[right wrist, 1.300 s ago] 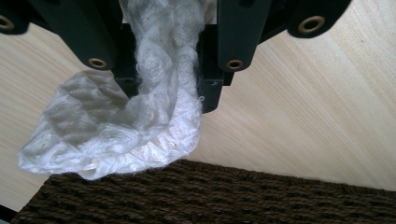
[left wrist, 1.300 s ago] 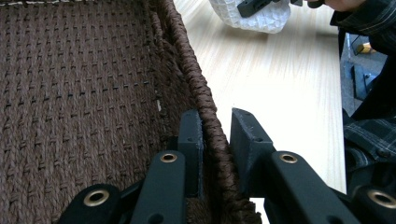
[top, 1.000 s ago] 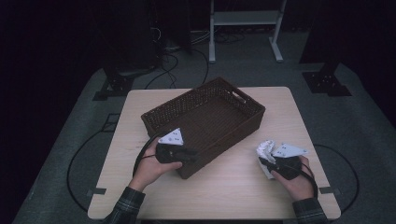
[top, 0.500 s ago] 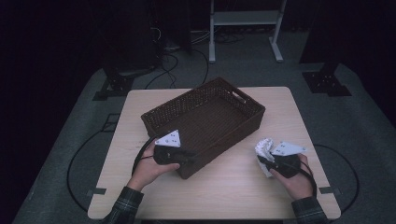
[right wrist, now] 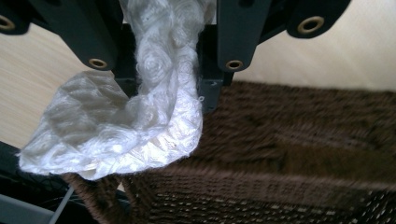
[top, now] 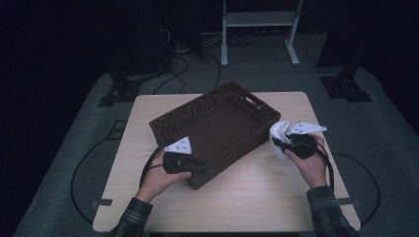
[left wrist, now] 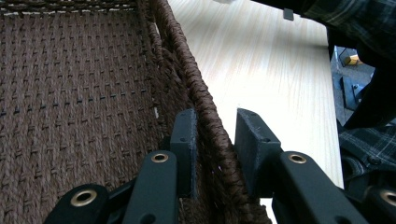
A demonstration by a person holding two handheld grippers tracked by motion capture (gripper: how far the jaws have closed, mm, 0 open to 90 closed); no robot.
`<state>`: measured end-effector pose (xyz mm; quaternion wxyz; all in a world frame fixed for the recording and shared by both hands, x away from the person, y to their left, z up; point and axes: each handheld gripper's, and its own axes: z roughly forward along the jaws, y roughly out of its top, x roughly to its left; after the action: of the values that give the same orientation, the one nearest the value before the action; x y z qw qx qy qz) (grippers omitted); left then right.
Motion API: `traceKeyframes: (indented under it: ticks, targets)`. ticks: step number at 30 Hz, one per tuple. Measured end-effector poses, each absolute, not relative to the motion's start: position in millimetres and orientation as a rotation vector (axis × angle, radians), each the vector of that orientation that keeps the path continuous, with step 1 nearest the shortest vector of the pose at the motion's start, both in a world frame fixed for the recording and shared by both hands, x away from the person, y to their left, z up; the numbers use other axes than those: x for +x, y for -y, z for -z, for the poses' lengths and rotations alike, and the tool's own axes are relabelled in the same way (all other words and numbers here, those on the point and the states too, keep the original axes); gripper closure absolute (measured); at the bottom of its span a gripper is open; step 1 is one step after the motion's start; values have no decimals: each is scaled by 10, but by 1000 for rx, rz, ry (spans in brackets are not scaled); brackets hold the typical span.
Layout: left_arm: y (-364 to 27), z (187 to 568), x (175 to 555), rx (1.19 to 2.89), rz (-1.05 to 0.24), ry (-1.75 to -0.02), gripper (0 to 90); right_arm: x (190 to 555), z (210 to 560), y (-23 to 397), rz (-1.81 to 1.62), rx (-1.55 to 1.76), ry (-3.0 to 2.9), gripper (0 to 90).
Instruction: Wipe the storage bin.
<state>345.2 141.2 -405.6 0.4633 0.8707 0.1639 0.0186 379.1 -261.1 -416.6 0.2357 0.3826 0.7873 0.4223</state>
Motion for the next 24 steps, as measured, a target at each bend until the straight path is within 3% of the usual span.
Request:
traceKeyframes:
  ticks: [24]
  targets:
    - [-1395,4049,3444,2164,-56,-392,686,4182,4475,2692,-1077,1203,-2176,700]
